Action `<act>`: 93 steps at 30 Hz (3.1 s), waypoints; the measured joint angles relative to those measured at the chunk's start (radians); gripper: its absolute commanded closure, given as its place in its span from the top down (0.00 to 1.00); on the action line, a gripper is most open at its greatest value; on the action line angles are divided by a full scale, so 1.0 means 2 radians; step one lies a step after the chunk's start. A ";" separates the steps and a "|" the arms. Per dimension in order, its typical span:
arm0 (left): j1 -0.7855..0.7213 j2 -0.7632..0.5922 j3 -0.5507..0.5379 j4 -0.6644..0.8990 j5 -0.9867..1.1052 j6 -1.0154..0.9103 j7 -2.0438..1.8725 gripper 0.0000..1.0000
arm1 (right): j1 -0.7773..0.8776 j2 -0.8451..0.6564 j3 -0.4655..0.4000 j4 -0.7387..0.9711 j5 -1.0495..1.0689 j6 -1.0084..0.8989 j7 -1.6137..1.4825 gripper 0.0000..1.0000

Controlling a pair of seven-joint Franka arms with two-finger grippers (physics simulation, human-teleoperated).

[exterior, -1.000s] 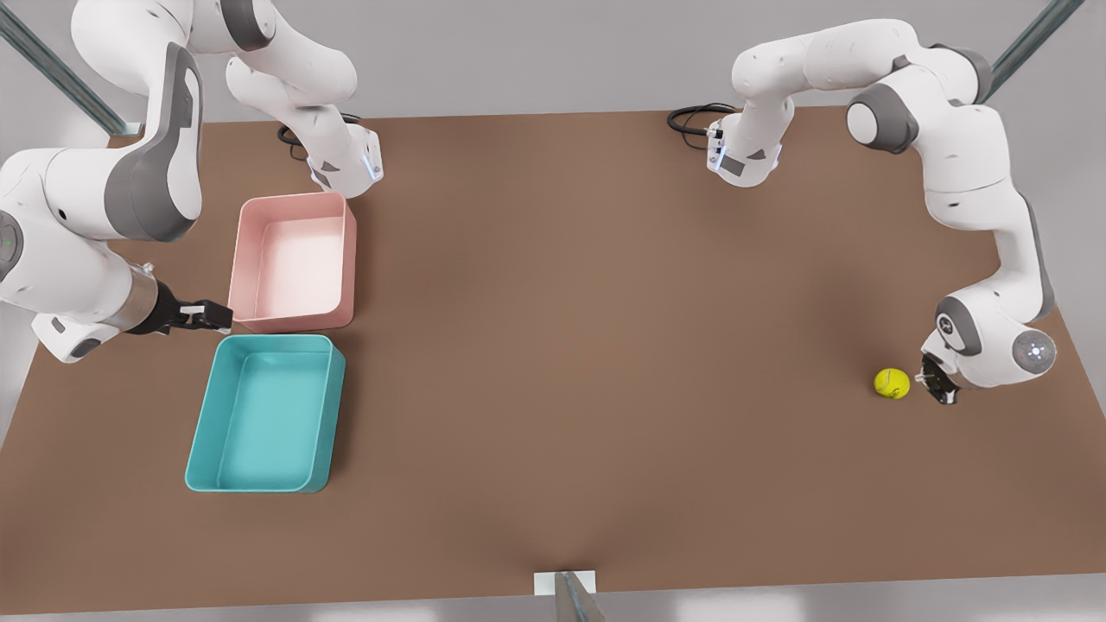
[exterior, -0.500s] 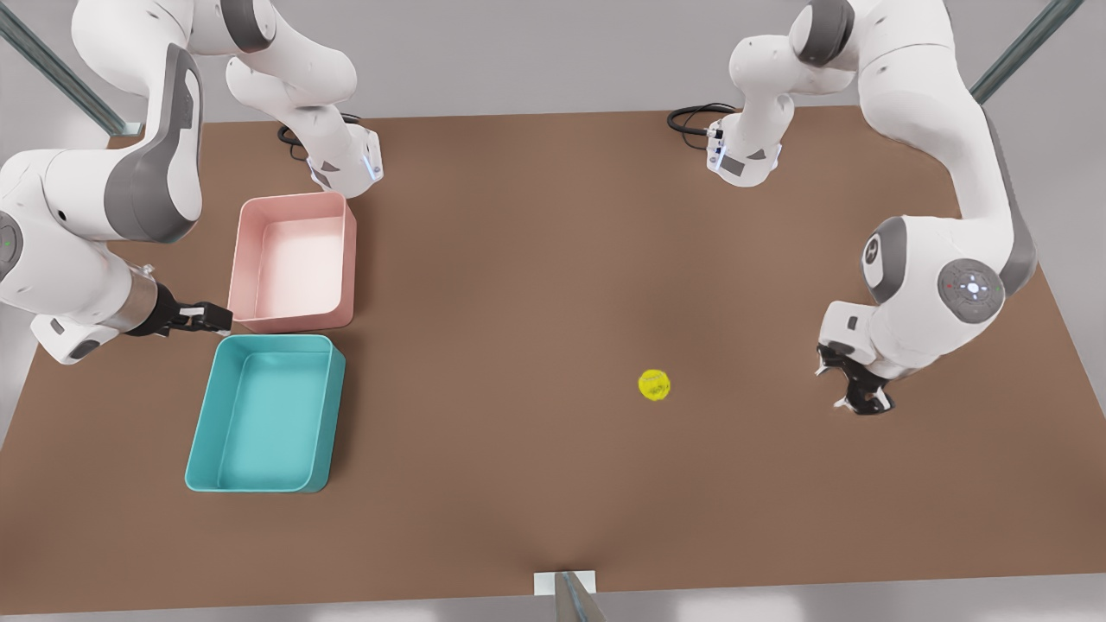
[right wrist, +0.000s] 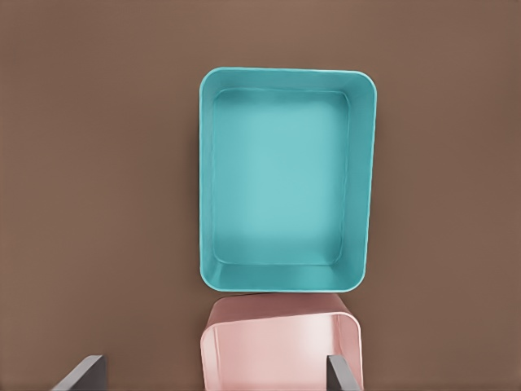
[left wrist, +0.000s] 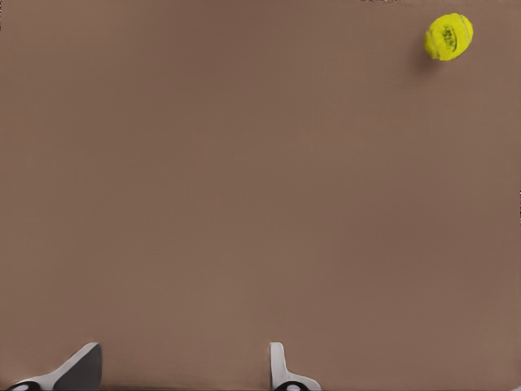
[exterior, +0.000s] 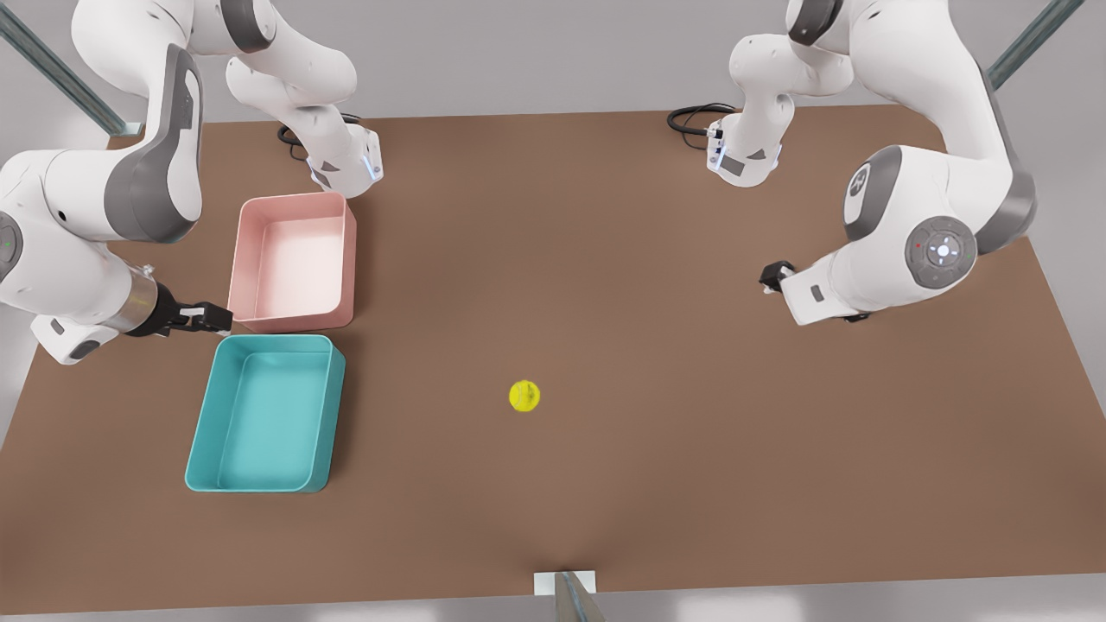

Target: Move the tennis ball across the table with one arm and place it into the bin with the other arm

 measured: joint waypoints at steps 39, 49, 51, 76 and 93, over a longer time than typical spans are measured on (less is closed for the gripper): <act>0.011 0.009 -0.005 -0.002 -0.003 -0.013 -0.290 1.00 | 0.310 0.365 -0.006 0.090 0.056 0.376 0.218 1.00; 0.011 0.014 -0.005 -0.002 -0.003 -0.013 -0.304 1.00 | 0.310 0.378 -0.006 0.072 0.046 0.386 0.256 1.00; 0.011 0.014 -0.005 -0.002 -0.003 -0.013 -0.306 1.00 | 0.310 0.383 -0.006 0.074 0.046 0.389 0.262 1.00; 0.011 0.016 -0.005 -0.002 -0.004 -0.014 -0.319 1.00 | 0.180 0.291 -0.013 0.073 0.049 0.338 0.210 0.68; 0.037 0.004 -0.006 -0.003 0.002 0.004 -0.272 1.00 | 0.121 0.272 -0.181 0.057 0.071 0.221 -0.107 1.00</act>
